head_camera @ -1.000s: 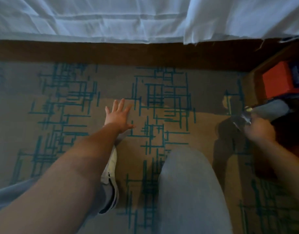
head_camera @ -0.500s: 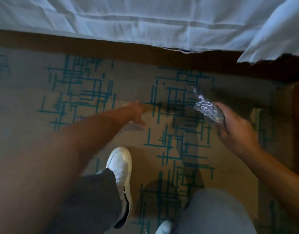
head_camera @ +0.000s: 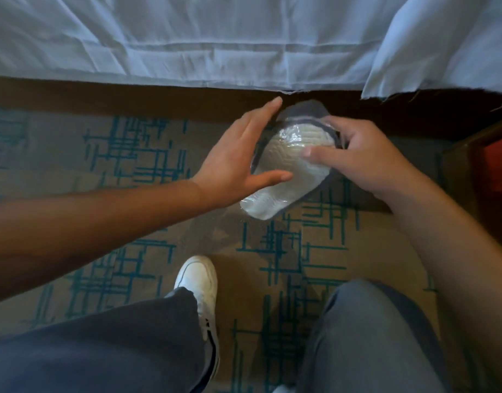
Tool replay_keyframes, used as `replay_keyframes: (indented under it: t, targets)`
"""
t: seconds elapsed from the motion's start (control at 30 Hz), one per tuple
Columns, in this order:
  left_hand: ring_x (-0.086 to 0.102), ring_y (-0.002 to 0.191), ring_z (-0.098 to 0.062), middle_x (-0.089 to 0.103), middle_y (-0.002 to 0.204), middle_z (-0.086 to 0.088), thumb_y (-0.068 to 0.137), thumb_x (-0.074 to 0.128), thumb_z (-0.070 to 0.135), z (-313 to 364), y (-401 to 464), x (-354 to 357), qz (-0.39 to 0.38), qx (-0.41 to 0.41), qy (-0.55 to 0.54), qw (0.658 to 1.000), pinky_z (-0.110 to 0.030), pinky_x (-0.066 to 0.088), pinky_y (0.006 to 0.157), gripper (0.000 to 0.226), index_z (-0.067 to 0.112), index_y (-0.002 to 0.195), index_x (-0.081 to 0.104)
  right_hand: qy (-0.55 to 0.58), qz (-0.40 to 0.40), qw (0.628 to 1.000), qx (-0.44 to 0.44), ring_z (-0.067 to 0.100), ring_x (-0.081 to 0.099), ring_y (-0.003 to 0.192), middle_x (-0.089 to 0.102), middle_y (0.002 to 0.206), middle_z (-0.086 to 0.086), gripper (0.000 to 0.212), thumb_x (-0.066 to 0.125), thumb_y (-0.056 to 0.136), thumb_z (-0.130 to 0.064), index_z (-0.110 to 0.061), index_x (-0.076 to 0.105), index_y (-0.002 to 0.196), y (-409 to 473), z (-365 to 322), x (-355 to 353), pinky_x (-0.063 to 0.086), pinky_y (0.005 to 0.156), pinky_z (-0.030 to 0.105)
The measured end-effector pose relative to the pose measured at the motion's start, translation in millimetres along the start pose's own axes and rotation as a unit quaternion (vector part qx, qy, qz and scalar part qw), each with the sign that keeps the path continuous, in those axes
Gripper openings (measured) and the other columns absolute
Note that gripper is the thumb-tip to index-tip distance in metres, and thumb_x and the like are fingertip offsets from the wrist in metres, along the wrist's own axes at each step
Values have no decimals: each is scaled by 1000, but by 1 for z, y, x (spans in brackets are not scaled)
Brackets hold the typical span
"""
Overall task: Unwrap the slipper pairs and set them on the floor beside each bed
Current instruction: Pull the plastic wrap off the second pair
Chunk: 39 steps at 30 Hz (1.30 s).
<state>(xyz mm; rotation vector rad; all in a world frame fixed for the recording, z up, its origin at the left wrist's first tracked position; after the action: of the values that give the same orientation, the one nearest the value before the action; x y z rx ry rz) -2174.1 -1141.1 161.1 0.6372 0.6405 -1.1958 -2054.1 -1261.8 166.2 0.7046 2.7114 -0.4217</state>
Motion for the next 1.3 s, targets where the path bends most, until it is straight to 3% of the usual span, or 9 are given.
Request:
replay_keyframes:
  t: [0.17,0.33,0.47,0.6,0.8,0.9,1.1,1.23,1.3]
  targets:
    - [52,122,19,49,135,37,84,76,50,13,-3,-22,25,-49,-153,987,-2,41,99,83,36,154,33,181,89,979,7,22,77,89,79,98,4,22,80,79,-32,-26,78,100,-9,-13,1,63,76,37]
    - [65,111,9,65,119,22,85,80,36,3,3,-37,46,-83,-189,977,-15,55,94,66,24,143,52,262,151,953,34,21,77,90,80,97,4,18,74,84,-38,-27,79,97,-9,-6,18,62,78,39]
    - [65,101,13,66,109,25,85,79,40,2,7,-40,63,-98,-182,976,-9,53,85,60,27,138,55,298,176,937,40,18,77,93,80,98,0,26,64,87,-50,-32,81,93,-8,-2,18,60,77,31]
    - [67,99,13,69,102,34,86,78,34,5,0,-41,71,-113,-194,972,-8,52,84,50,34,131,55,307,196,929,65,11,75,98,80,101,-5,35,54,92,-57,-37,82,92,-12,11,19,56,91,38]
    - [72,108,-13,71,116,5,89,77,27,2,-9,-40,57,-132,-223,964,-38,59,98,56,20,140,56,309,201,926,82,4,71,67,76,76,-8,35,55,97,-42,-32,80,76,-19,18,15,50,54,19]
    - [73,107,-15,73,118,1,87,77,30,-2,-7,-45,73,-141,-233,960,-44,59,97,56,20,139,57,320,176,926,94,5,64,55,71,68,-5,29,54,99,-37,-22,75,85,-20,24,18,49,48,22]
    - [73,105,-11,73,115,3,82,78,43,-1,4,-56,63,-133,-207,967,-39,59,96,59,28,135,58,356,253,890,131,21,71,88,69,122,14,34,58,97,-43,-19,61,120,-23,39,9,58,61,31]
    - [74,101,-8,74,114,6,83,77,41,-20,3,-57,66,-165,-216,960,-38,60,94,54,31,133,60,309,275,910,32,14,68,113,64,130,-7,31,56,91,-58,-44,64,118,-24,19,-1,61,83,34]
    - [74,102,-13,74,114,4,84,79,36,-28,1,-51,62,-182,-233,953,-41,60,95,51,31,132,61,263,235,936,-3,7,67,114,66,127,-15,39,56,89,-63,-44,64,122,-22,6,7,60,85,31]
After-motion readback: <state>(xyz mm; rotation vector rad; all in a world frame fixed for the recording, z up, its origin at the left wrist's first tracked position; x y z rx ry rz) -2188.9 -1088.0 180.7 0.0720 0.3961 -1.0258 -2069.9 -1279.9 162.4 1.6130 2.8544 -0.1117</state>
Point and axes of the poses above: each hand's wrist, its own y-axis towards the middle knuckle, its own x-axis out of the palm, z = x × y, the point moved 9 cm from there along y, towards the middle knuckle
